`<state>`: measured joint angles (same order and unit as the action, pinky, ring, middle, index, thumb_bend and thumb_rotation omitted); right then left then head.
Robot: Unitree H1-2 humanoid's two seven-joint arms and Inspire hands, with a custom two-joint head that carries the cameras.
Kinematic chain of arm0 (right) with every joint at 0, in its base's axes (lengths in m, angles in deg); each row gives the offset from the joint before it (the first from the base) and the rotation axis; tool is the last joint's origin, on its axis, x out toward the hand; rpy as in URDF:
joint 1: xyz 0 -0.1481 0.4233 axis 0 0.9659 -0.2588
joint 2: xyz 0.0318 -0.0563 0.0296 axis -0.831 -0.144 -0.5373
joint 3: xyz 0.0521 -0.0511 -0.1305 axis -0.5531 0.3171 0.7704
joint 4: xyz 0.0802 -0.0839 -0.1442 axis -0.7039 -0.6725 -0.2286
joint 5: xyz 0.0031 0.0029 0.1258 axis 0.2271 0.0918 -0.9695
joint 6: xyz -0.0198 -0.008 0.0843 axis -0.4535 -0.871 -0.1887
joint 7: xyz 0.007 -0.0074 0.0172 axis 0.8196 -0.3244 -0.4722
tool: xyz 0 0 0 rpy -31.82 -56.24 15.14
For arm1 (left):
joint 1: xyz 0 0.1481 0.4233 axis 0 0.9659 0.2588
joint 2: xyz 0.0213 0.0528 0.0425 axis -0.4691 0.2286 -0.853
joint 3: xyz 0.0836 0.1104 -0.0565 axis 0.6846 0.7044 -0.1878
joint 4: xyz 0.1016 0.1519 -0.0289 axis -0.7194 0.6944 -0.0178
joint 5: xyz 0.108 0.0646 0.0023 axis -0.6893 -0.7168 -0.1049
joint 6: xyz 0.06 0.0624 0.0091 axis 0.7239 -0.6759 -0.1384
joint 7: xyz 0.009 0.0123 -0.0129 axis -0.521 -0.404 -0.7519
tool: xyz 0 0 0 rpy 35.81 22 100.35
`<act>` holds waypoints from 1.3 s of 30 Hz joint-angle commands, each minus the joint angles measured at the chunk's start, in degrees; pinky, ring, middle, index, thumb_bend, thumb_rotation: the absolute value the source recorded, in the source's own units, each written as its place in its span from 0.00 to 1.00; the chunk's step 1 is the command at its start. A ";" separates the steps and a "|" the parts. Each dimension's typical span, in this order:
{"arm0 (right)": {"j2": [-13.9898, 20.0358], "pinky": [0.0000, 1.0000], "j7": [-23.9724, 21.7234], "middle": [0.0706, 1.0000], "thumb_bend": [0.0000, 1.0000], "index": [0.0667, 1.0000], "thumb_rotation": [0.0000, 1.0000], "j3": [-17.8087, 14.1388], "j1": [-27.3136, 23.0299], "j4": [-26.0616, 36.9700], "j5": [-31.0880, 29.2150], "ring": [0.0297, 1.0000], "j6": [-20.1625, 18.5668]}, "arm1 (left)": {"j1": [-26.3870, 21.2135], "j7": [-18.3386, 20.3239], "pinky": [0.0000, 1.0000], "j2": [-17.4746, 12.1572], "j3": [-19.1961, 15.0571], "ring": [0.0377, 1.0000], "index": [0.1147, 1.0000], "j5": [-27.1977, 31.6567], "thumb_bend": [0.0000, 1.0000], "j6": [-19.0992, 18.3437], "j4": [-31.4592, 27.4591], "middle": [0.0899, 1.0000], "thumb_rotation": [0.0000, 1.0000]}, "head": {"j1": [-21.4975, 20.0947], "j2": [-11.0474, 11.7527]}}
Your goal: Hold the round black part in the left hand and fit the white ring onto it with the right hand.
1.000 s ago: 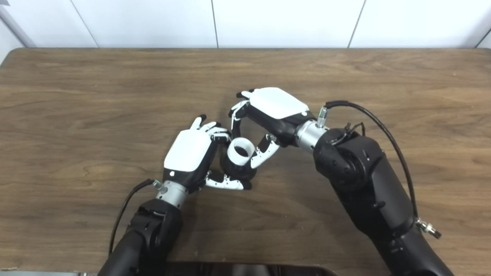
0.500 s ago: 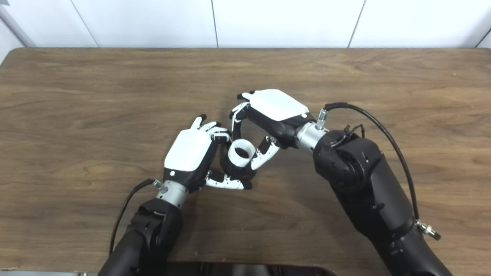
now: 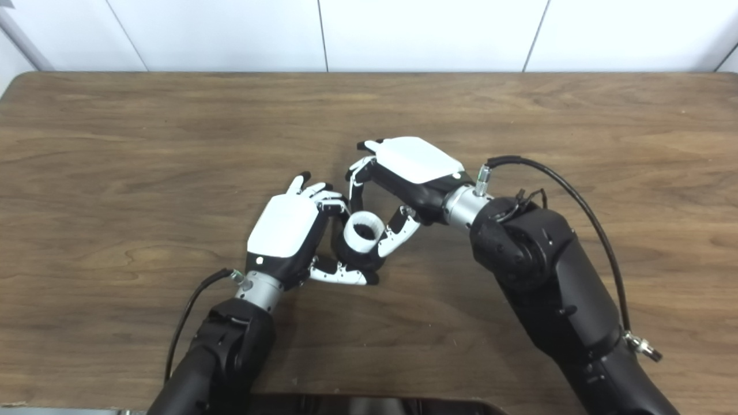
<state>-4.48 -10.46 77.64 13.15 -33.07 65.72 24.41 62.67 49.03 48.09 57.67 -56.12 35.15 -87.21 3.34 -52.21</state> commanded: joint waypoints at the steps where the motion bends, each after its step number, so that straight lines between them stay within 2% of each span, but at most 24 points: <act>1: -0.27 1.00 1.30 0.80 0.52 0.45 0.14 -0.23 -1.02 0.93 -0.43 0.98 1.19 | -0.24 1.82 1.00 -0.12 0.61 0.86 0.42 -0.92 0.53 -0.24 1.19 0.74 0.06 | 0.02 -0.11; 39: -0.34 1.00 1.85 0.80 0.52 0.45 0.13 0.82 -0.11 1.05 0.72 0.97 1.46 | -0.24 1.94 1.00 0.00 0.75 0.87 0.42 -0.91 0.53 -0.52 0.80 0.74 0.05 | 0.18 -0.46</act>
<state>-4.67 -9.61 78.51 13.78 -33.12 66.63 24.43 62.51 49.32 48.17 57.99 -56.99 34.47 -87.22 3.52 -52.65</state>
